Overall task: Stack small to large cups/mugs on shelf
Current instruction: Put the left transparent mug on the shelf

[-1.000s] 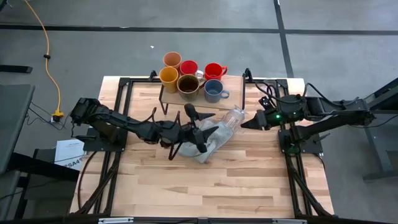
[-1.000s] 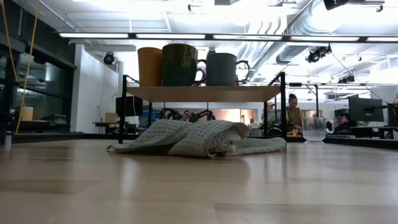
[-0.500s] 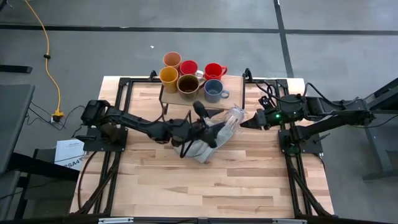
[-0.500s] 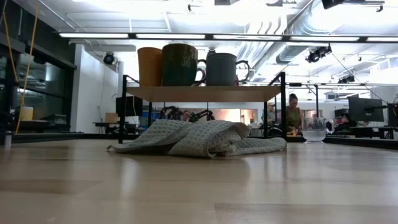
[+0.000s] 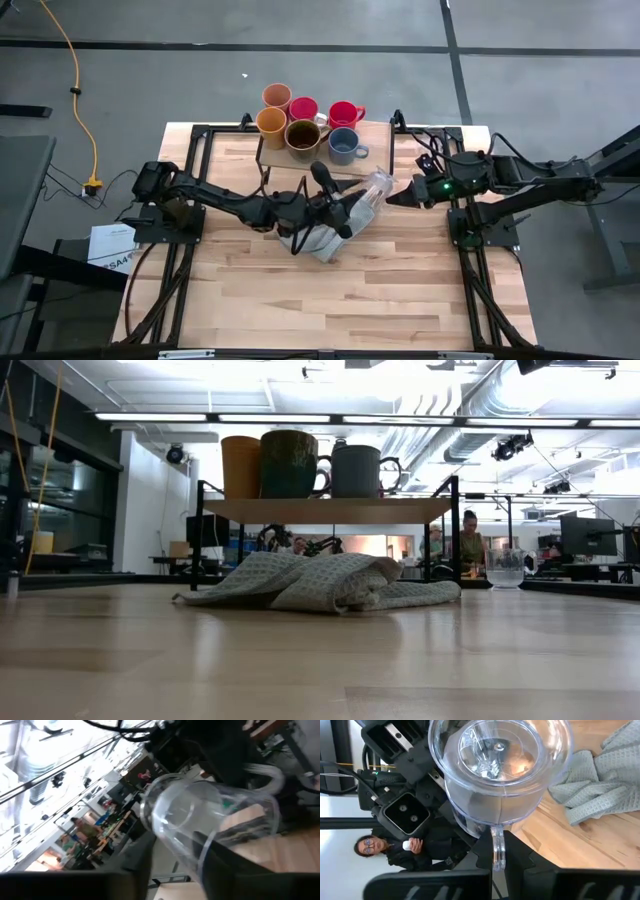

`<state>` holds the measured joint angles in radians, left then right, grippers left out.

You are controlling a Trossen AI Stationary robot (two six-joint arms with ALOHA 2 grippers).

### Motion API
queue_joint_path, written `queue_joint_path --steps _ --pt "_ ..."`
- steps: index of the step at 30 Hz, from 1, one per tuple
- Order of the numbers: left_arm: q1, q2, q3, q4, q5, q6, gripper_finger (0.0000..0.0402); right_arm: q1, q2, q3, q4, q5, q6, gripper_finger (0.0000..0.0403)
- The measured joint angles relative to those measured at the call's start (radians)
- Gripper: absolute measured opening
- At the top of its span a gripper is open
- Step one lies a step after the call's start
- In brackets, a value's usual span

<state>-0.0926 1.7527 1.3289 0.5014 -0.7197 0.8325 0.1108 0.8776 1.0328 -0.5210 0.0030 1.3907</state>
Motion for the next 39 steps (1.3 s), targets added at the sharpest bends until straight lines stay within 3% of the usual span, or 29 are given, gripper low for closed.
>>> queue_joint_path --steps 5,13,25,31,39 --pt "0.002 0.0 0.001 0.003 0.025 -0.008 0.0016 0.0 0.002 0.0 0.012 -0.002 0.009 0.0" --pt "0.003 0.0 0.002 0.001 0.033 -0.03 0.0006 0.0 0.003 -0.002 0.021 -0.004 0.005 0.0017" --pt "0.001 0.0 -0.001 -0.07 0.018 -0.076 0.0001 0.0 -0.077 -0.002 0.014 0.024 -0.006 0.0149" --pt "0.001 0.0 0.0 -0.081 -0.035 -0.145 0.0 0.0 -0.17 -0.002 0.023 0.099 -0.23 0.0166" --pt "0.0 -0.001 0.0 -0.199 -0.037 -0.324 0.0 0.0 -0.156 -0.001 0.025 0.164 -0.817 0.0167"
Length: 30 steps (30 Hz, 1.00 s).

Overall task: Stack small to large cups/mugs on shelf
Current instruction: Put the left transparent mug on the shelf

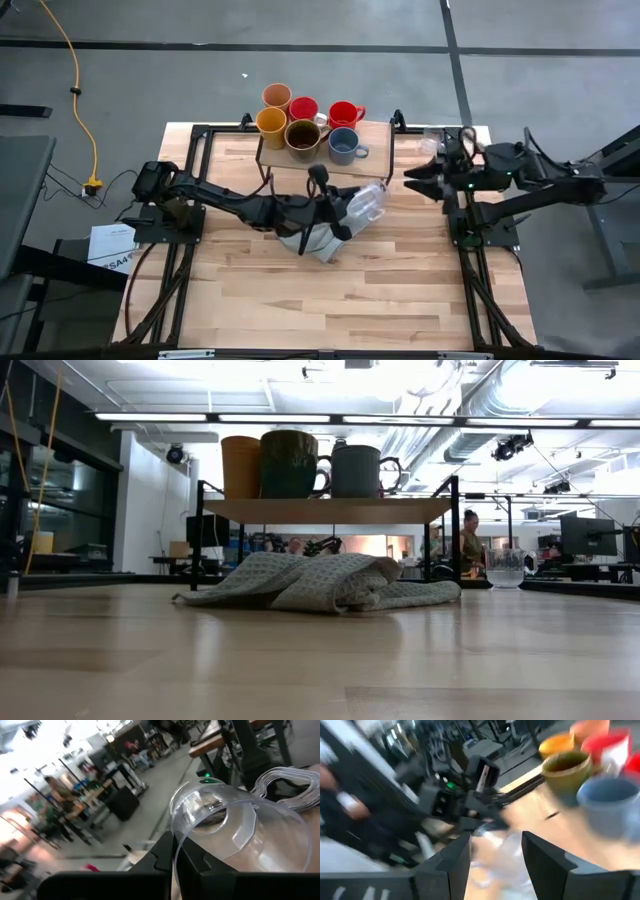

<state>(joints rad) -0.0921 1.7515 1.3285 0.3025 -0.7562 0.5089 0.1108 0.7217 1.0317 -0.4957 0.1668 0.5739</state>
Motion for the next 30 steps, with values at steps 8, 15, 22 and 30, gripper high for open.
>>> queue_joint_path --steps 8,15,22,30 --pt "0.001 0.0 0.0 -0.052 0.002 -0.125 0.0 0.001 0.099 0.0 0.015 0.046 -0.676 0.0168" --pt "0.001 -0.005 0.0 -0.08 -0.021 -0.124 0.0 0.001 0.232 0.178 -0.136 0.106 -0.979 0.0168" --pt "0.002 -0.01 0.0 -0.076 -0.024 -0.124 0.0 0.066 0.413 0.521 -0.602 0.141 -1.028 0.0168" --pt "0.029 -0.01 0.0 -0.076 -0.023 -0.15 0.0 0.249 0.624 0.694 -0.895 0.225 -1.028 0.0168"
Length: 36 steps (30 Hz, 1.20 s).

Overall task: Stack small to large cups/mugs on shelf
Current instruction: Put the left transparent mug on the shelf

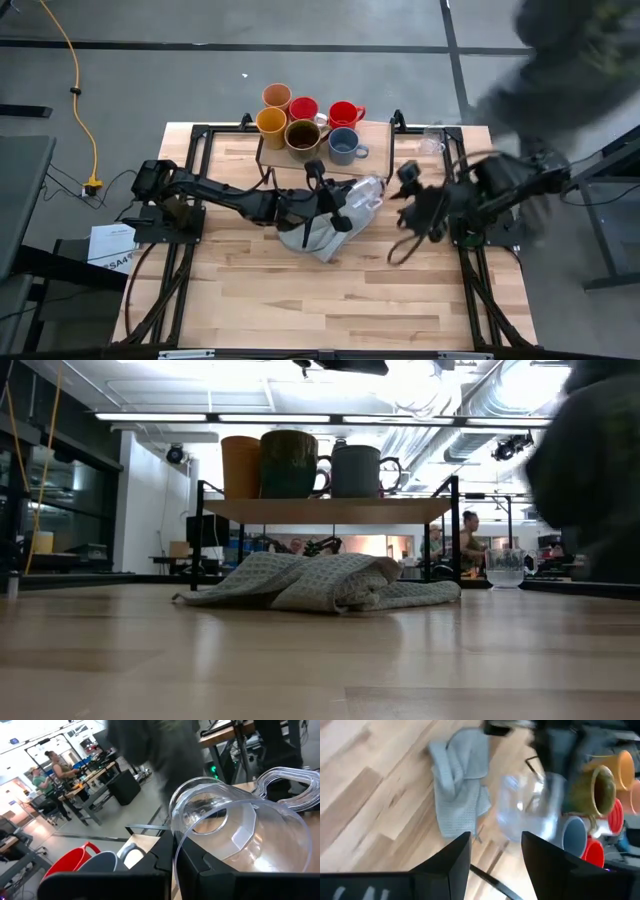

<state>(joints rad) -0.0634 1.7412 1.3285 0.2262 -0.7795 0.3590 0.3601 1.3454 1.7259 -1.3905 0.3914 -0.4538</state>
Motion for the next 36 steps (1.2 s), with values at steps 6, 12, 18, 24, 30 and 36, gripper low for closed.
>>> queue_joint_path --steps 6,12,18,24,30,36 --pt "0.005 0.0 0.0 0.001 0.0 -0.001 0.0 0.075 0.114 0.007 -0.002 0.226 0.038 0.0168" --pt "0.005 0.001 0.0 0.001 0.0 -0.002 0.0 0.079 0.183 0.007 -0.005 0.318 0.163 0.0168" --pt "0.005 0.001 0.0 0.001 0.0 -0.029 0.0 0.079 0.219 0.007 -0.005 0.356 0.232 0.0167" --pt "0.005 0.001 0.0 0.001 0.0 -0.032 0.0 0.079 0.221 0.007 -0.015 0.36 0.293 0.0146" --pt "0.005 0.001 0.0 0.001 0.0 -0.032 0.0 0.079 0.221 0.007 -0.028 0.359 0.323 0.0093" --pt "0.005 0.001 0.0 0.002 0.0 -0.032 0.0 0.079 0.221 0.007 -0.027 0.34 0.323 0.0026"
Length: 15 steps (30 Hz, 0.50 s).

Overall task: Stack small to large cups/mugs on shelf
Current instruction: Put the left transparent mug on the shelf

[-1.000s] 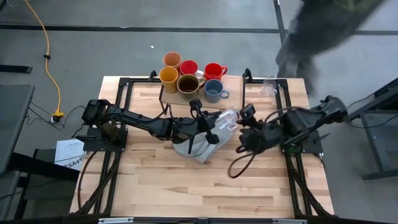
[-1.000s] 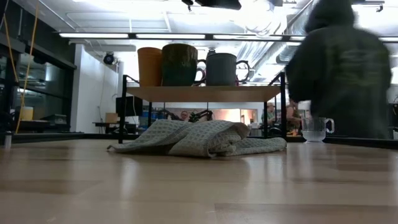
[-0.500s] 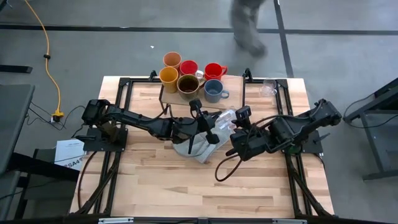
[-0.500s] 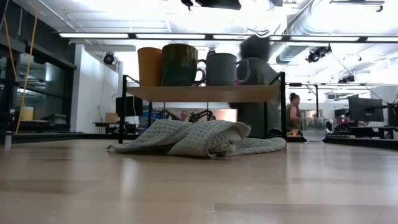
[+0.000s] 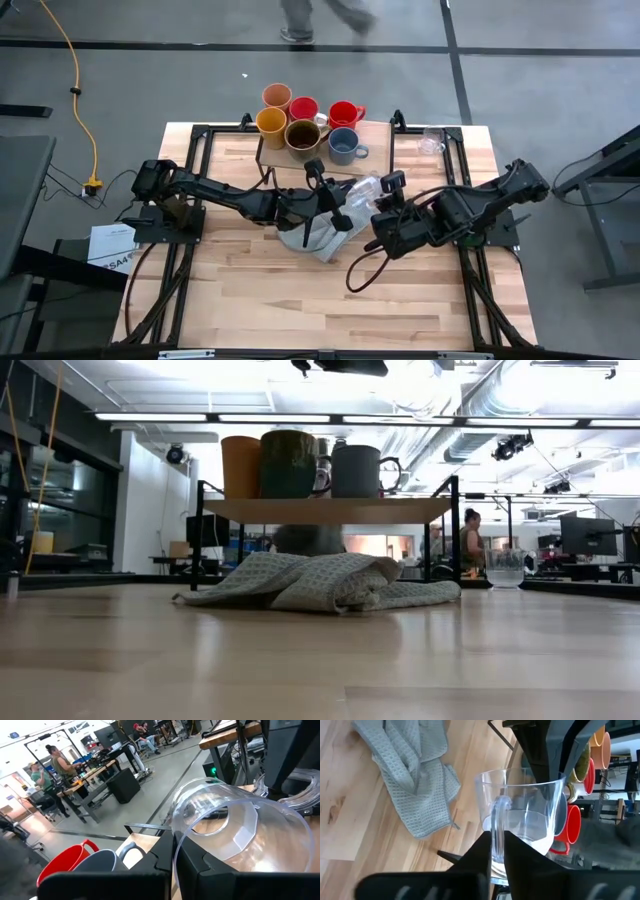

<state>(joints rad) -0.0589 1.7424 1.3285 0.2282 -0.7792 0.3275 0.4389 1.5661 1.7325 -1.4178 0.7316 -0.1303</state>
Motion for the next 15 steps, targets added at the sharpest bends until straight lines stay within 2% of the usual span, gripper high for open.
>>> queue_joint_path --steps 3,10,15 --pt "0.0 0.0 0.0 -0.001 0.001 0.0 0.0 0.0 0.0 0.0 0.0 -0.002 -0.001 0.0007" --pt "0.0 0.0 0.0 0.0 0.007 0.007 0.0002 0.0 0.0 0.0 0.006 -0.001 0.0 0.0005" --pt "0.0 0.0 0.0 0.0 0.022 0.016 0.0025 0.0 -0.001 0.0 0.008 -0.007 0.004 0.0002"
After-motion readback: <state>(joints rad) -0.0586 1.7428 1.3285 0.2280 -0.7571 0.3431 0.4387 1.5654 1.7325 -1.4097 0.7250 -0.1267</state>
